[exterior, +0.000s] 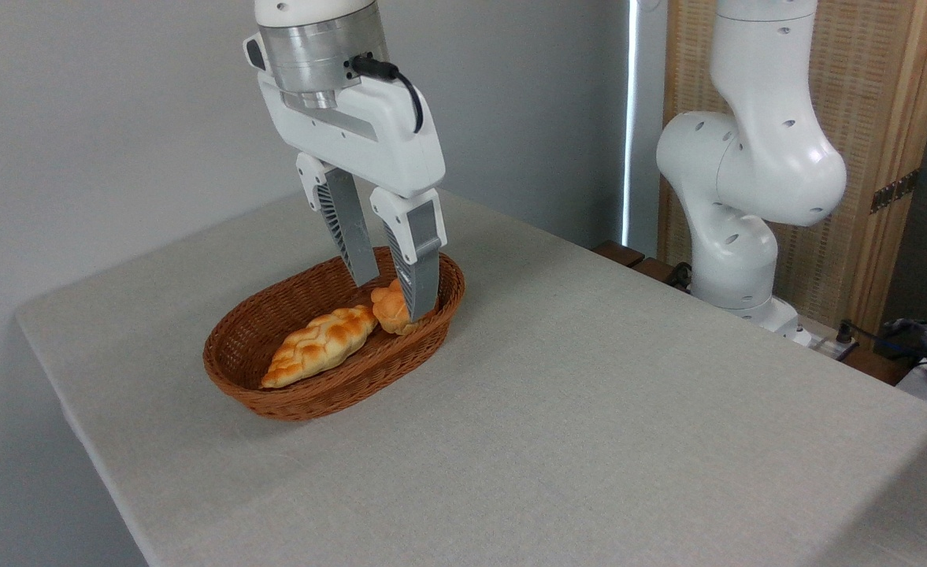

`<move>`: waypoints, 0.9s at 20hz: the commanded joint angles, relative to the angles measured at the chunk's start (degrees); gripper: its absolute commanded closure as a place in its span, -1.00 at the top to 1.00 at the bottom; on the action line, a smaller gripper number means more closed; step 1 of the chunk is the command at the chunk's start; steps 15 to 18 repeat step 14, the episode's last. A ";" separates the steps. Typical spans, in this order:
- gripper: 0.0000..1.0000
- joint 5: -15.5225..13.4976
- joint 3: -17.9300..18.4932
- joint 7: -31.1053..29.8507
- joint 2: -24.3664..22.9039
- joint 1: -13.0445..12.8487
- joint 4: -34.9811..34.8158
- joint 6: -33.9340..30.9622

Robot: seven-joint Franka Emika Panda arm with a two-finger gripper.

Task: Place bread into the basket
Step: 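Open the gripper, release the roll, and raise the gripper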

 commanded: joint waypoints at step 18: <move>1.00 -0.71 0.64 -3.00 0.24 -0.62 1.79 -0.40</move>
